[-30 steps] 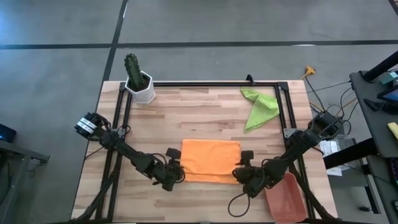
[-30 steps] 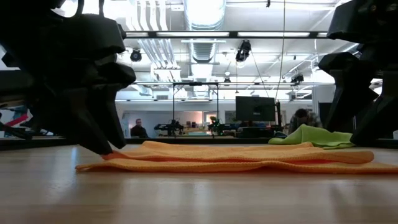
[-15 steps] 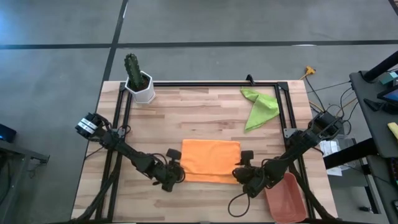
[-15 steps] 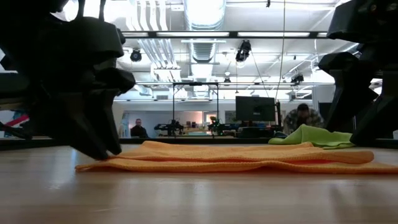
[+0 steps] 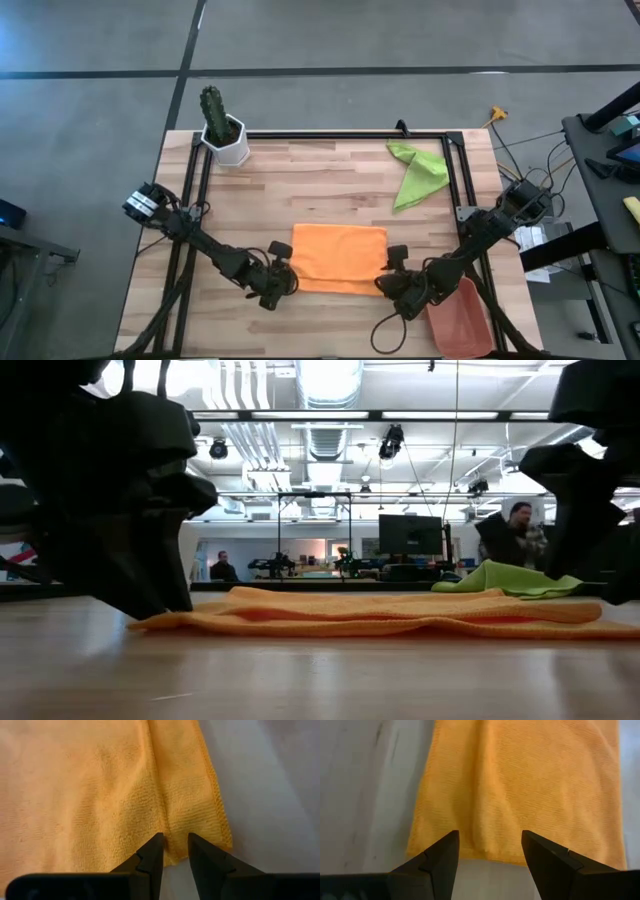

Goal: Roll microfiber towels into tight, uniform cylinder then place into a basket
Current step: Fold the orange microfiber cloth

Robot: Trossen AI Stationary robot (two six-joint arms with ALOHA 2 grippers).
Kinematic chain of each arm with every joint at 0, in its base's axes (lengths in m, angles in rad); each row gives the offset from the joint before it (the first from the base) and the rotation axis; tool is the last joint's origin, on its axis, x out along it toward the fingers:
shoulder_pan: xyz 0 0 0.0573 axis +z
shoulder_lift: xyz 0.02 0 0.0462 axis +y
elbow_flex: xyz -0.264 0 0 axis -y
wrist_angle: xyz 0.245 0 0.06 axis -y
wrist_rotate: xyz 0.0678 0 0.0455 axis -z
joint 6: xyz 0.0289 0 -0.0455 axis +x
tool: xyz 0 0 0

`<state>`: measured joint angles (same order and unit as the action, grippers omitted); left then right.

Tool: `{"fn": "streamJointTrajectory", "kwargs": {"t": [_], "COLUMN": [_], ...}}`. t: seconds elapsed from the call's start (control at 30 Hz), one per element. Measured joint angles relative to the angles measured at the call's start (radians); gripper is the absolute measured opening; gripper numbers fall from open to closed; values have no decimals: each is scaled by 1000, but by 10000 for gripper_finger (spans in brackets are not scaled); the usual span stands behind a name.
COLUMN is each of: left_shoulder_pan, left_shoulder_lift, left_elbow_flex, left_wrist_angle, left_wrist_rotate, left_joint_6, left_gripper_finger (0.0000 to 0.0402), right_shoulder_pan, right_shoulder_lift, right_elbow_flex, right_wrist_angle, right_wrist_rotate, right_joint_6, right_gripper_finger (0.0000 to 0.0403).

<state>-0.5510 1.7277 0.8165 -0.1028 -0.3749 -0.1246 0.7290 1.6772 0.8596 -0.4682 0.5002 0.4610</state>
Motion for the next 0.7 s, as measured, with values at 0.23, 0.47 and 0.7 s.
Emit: {"fn": "streamJointTrajectory", "kwargs": {"t": [0.23,0.47,0.7], "left_shoulder_pan": [1,2,2], "left_shoulder_lift": [13,1,1], "left_elbow_flex": [7,6,6], "left_wrist_angle": [-4,-18,-17], "left_wrist_rotate": [-53,-51,-52], "left_joint_6": [6,11,10], "left_gripper_finger": [77,77,77], "right_shoulder_pan": [-2,-3,-2], "right_shoulder_lift": [0,13,26], "right_elbow_flex": [-23,-43,-43], "right_wrist_angle": [1,11,45], "right_wrist_rotate": [1,6,7], "right_joint_6": [-9,-17,-57], "right_gripper_finger": [210,190,145]}}
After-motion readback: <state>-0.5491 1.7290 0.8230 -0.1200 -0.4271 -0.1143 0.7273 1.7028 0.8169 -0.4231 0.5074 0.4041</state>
